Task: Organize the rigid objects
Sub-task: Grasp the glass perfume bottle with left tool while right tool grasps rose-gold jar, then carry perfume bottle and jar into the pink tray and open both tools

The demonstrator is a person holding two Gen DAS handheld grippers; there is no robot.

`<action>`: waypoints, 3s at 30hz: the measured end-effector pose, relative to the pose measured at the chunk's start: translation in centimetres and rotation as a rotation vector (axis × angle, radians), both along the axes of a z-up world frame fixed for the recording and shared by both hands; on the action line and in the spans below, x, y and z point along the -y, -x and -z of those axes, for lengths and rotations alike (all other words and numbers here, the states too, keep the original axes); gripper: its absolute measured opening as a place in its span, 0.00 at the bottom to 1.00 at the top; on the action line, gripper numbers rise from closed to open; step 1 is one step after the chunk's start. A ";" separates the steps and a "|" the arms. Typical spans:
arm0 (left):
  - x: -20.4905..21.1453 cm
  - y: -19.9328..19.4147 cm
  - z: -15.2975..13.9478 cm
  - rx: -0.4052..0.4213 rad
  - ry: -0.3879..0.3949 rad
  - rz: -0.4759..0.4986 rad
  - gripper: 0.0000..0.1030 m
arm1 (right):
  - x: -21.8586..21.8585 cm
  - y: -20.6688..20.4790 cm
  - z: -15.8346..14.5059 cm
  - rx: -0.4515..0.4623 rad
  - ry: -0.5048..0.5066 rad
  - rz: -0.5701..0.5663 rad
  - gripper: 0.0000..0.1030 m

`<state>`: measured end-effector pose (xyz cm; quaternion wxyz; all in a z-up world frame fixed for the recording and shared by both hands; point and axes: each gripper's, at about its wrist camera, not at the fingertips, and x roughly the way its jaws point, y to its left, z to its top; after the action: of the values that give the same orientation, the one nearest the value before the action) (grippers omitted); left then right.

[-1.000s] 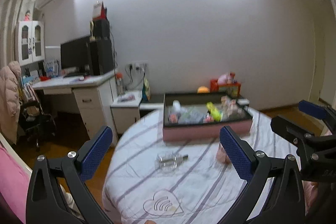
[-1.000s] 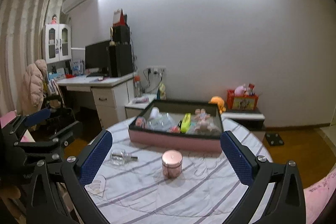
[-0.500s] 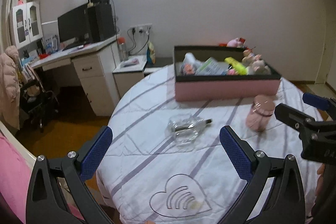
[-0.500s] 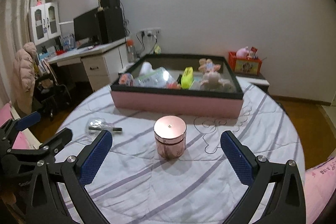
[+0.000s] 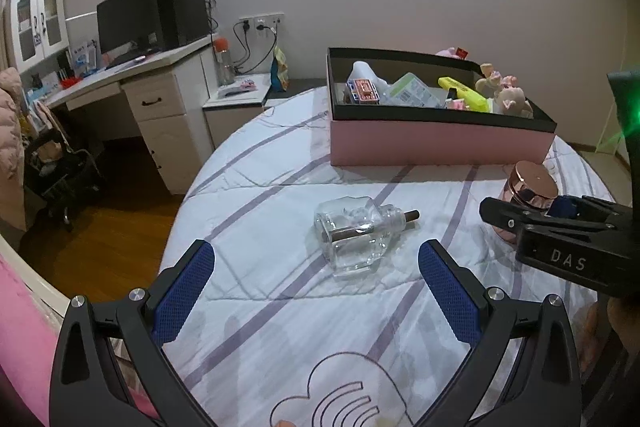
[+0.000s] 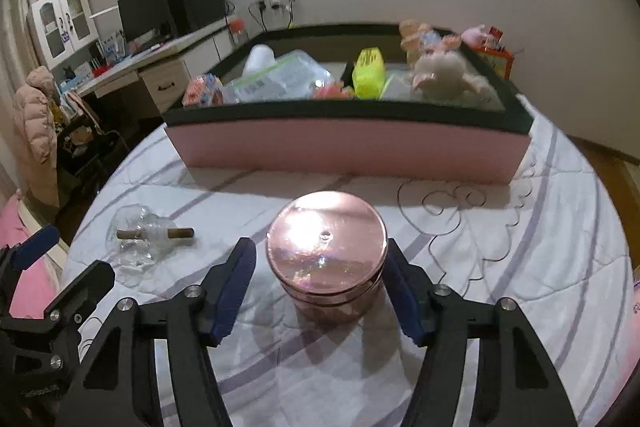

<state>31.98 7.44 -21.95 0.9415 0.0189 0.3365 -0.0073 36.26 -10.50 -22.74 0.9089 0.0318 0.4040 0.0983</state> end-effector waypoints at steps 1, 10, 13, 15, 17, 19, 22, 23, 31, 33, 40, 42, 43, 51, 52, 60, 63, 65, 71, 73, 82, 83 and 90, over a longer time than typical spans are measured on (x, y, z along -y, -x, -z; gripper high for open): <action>0.1 -0.2 0.1 -0.003 -0.002 0.002 1.00 | 0.1 -0.1 0.1 -0.006 -0.006 -0.002 0.60; 0.6 -0.9 1.0 -0.044 -0.016 0.019 1.00 | 0.9 0.5 0.2 -0.021 -0.001 -0.028 0.47; 0.7 -1.4 1.5 -0.070 0.000 0.057 1.00 | 1.7 1.5 0.0 -0.021 0.011 -0.028 0.47; 0.7 -2.2 2.0 -0.116 0.021 0.092 1.00 | 2.5 2.1 -0.1 -0.021 0.007 -0.020 0.47; 0.9 -3.1 2.3 -0.148 0.022 0.115 1.00 | 3.1 2.4 -0.1 -0.025 0.003 -0.014 0.47; 1.4 -4.0 2.3 -0.166 0.004 0.125 1.00 | 3.6 2.5 0.1 -0.028 -0.006 -0.007 0.47; 1.6 -5.2 2.6 -0.199 -0.003 0.107 1.00 | 3.7 2.4 0.1 -0.029 -0.019 -0.009 0.47; 1.6 -5.5 2.8 -0.214 0.000 0.104 1.00 | 3.6 2.3 0.1 -0.030 -0.016 -0.011 0.47; 0.9 -6.1 2.5 -0.209 0.022 0.073 0.72 | 3.8 2.2 0.2 -0.032 -0.035 -0.015 0.47; 0.9 -5.7 2.4 -0.199 0.020 0.071 0.62 | 3.8 2.2 0.2 -0.032 -0.036 -0.016 0.47; 1.3 -4.1 1.7 -0.168 0.046 0.079 0.62 | 3.8 2.4 0.1 -0.022 -0.034 -0.020 0.47; 1.9 -3.9 1.1 -0.158 0.064 0.112 0.62 | 3.6 2.6 -0.2 -0.009 -0.035 -0.031 0.47; 2.2 -3.6 0.6 -0.146 0.069 0.117 0.62 | 3.5 2.7 -0.4 0.000 -0.036 -0.033 0.47; 4.3 -1.6 -3.2 -0.049 0.076 0.149 0.62 | 4.1 4.1 -3.6 0.111 -0.045 -0.022 0.47; 4.5 -1.4 -3.6 -0.038 0.080 0.154 0.62 | 4.1 4.3 -4.0 0.123 -0.043 -0.021 0.47; 5.3 1.2 -6.8 0.074 0.085 0.169 0.62 | 3.5 7.3 -8.2 0.248 -0.032 -0.039 0.47; 5.6 2.0 -8.0 0.111 0.085 0.179 0.62 | 3.2 8.1 -9.3 0.284 -0.017 -0.041 0.47; 5.8 2.5 -8.9 0.140 0.072 0.177 0.62 | 3.0 8.3 -10.0 0.303 -0.012 -0.045 0.47; 6.3 2.2 -11.1 0.189 0.064 0.188 0.62 | 2.7 8.4 -11.6 0.343 0.012 -0.057 0.47; 6.3 1.5 -11.9 0.204 0.072 0.196 0.62 | 2.8 8.0 -12.2 0.354 0.014 -0.060 0.47; 7.2 -5.1 -14.4 0.255 0.034 0.208 0.62 | 2.9 2.1 -14.8 0.394 0.071 -0.069 0.47; 7.4 -6.0 -14.6 0.256 0.029 0.208 0.62 | 2.9 1.4 -15.0 0.397 0.072 -0.071 0.47; 8.3 -13.1 -14.6 0.236 -0.005 0.202 0.62 | 2.8 -5.0 -15.1 0.392 0.121 -0.072 0.47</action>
<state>45.07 -0.85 -7.37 0.9689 0.0556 0.2197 -0.0990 41.26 -13.32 -7.63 0.9663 -0.0571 0.2253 0.1108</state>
